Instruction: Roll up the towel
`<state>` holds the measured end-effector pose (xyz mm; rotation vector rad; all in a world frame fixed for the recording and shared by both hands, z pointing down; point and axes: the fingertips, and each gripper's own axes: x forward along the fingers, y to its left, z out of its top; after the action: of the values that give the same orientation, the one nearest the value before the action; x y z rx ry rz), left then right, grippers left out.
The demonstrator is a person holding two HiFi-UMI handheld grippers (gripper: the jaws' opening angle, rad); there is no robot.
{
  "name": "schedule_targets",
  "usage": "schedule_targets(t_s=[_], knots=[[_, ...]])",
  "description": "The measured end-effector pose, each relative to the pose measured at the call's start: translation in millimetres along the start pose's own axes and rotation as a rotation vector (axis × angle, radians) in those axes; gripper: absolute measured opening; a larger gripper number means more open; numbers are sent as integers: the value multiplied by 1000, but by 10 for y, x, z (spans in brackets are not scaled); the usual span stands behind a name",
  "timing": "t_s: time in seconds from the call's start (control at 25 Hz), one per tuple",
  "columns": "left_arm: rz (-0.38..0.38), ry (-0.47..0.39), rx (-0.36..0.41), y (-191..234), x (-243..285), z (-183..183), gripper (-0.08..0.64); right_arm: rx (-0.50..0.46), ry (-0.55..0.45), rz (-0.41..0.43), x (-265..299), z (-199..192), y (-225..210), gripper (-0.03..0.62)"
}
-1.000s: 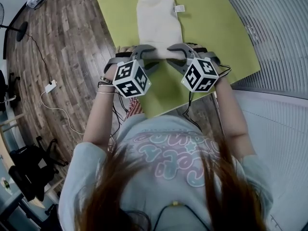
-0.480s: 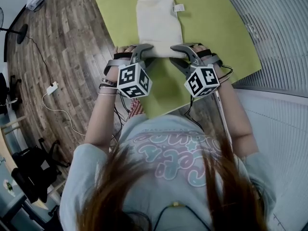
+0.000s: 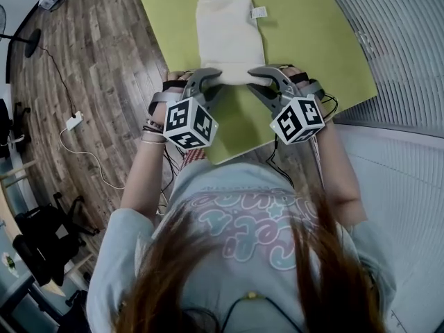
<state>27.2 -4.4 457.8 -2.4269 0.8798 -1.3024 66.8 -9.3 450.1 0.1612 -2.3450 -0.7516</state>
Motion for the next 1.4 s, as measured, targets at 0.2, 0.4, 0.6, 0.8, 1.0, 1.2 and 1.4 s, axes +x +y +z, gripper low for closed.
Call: schedule_targets(t_s=[0.2,0.4,0.6,0.8,1.0,1.2,1.4], knots=[[-133,12,-89,-326,-247,38,97,144,-28,165,-195,170,321,95],[-233,48,-141,-209,-221,-5,98,281,-18,303,-110,172,192,94],[-377,69,-240,-55,-170,-23,98,393,-23,403,-49,144,44,95],[-447,91,-281,49,-56,-46,98,482,-24,450,32,62,-35,95],[-476,107,-341,122,49,-84,98,539,-79,409,68,43,-164,129],[-505,138,-360,138,129,-75,98,346,-140,122,-148,243,-339,180],[-538,142,-387,150,143,-103,98,129,-134,81,-187,597,-122,211]])
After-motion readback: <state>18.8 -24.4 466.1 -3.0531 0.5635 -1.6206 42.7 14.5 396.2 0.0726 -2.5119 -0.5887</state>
